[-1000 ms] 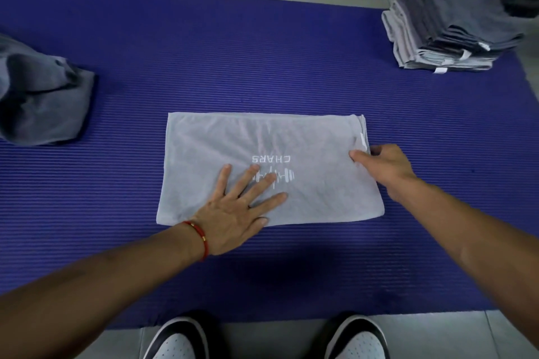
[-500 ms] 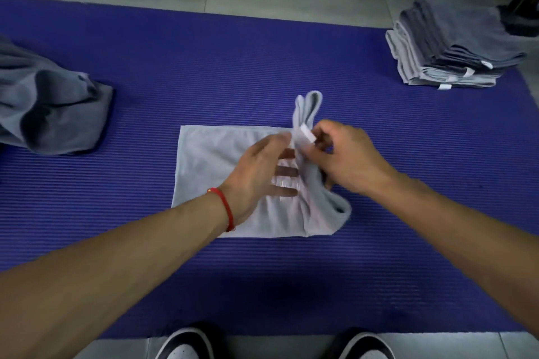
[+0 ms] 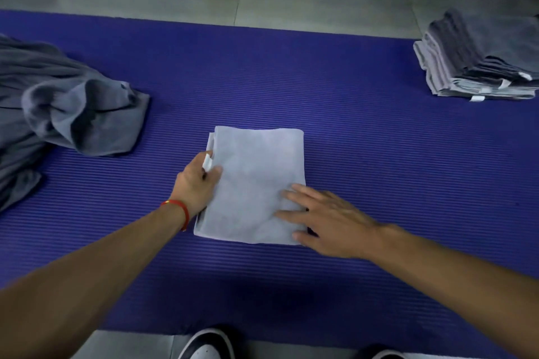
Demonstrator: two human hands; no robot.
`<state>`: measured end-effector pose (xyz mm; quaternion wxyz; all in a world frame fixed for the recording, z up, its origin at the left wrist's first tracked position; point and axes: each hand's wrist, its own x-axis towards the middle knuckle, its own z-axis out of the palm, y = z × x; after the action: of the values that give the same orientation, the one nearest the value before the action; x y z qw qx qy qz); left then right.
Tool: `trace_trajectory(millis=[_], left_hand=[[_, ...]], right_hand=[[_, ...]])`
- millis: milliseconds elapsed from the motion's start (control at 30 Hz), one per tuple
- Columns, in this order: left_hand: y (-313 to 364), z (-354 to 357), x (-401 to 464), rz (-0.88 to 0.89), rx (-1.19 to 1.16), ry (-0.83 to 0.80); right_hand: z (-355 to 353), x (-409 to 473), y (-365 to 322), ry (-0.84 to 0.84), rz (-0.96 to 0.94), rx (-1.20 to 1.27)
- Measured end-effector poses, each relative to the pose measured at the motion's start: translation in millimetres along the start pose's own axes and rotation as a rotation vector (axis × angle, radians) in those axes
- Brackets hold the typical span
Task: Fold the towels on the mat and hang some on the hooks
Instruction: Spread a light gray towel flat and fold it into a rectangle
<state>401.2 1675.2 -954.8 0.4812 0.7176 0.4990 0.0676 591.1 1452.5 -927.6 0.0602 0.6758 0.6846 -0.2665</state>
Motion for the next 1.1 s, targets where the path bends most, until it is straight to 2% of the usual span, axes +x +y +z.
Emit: trace_trajectory(millis=[67,267,433,567,633,733,767,833,900,967,1100], left_hand=[[-5,4,1,0.024,-0.017,0.018],[-9,-1,7,0.132,0.112,0.093],[-20,-6,8,0.162,0.279,0.09],[-14,0,12,0.117,0.449,0.153],[-8,0,13,0.152,0.486,0.192],[3,-5,25,0.479,0.782,0.266],[9,-6,34,0.566,0.84,0.23],[21,-4,57,0.619,0.87,0.081],[32,-1,79,0.554,0.926,-0.128],[46,-4,95,0.483,0.977,-0.294],[76,-2,102,0.388,1.0,-0.387]], right_hand=[[2,-2,2,-0.003,-0.008,0.026],[-24,29,18,0.244,0.114,0.033],[-23,55,36,0.035,0.214,-0.026],[-9,57,35,-0.001,0.276,-0.001],[-4,52,21,0.075,0.306,0.023],[11,37,-14,0.34,0.462,0.093],[17,31,-24,0.389,0.54,0.146],[27,21,-36,0.348,0.68,0.277],[35,17,-43,0.27,0.716,0.363],[38,19,-48,0.265,0.685,0.501],[28,18,-50,0.341,0.663,0.857]])
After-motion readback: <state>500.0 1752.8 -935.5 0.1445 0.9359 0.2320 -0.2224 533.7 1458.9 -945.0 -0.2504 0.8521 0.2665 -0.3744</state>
